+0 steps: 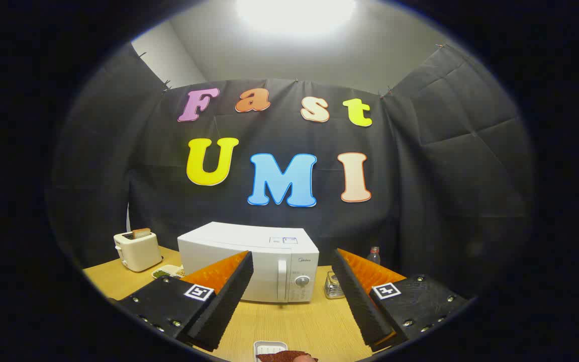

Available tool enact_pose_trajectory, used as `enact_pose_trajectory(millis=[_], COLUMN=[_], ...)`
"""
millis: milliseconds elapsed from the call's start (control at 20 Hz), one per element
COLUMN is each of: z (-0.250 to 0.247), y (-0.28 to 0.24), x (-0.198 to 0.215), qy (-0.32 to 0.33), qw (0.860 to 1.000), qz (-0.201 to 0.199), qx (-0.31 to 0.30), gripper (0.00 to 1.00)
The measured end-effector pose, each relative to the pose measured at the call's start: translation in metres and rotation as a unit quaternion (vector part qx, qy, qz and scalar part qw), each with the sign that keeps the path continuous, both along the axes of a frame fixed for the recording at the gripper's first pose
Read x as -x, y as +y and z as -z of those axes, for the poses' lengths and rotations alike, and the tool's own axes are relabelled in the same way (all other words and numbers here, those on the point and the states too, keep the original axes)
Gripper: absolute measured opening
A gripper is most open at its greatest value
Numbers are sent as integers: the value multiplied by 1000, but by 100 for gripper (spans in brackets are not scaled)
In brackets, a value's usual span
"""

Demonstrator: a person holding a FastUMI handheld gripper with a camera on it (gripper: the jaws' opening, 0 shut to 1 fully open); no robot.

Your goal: Open the microwave, put the food inside, and close the microwave door.

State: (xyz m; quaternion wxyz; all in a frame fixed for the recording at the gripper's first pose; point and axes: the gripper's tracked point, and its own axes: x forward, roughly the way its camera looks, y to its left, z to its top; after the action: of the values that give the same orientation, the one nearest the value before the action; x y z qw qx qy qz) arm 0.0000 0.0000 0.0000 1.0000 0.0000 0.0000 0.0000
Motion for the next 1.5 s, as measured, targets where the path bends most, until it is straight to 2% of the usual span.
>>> enact_pose_trajectory(millis=[850,1200,1500], z=[-7,-1,19], y=[-5,-5,-1], x=[2,-18,-60], qy=[-14,-12,7], qw=[1000,999,999], qz=[-7,-14,-26], qx=[-27,-29,-30], gripper=[99,99,99])
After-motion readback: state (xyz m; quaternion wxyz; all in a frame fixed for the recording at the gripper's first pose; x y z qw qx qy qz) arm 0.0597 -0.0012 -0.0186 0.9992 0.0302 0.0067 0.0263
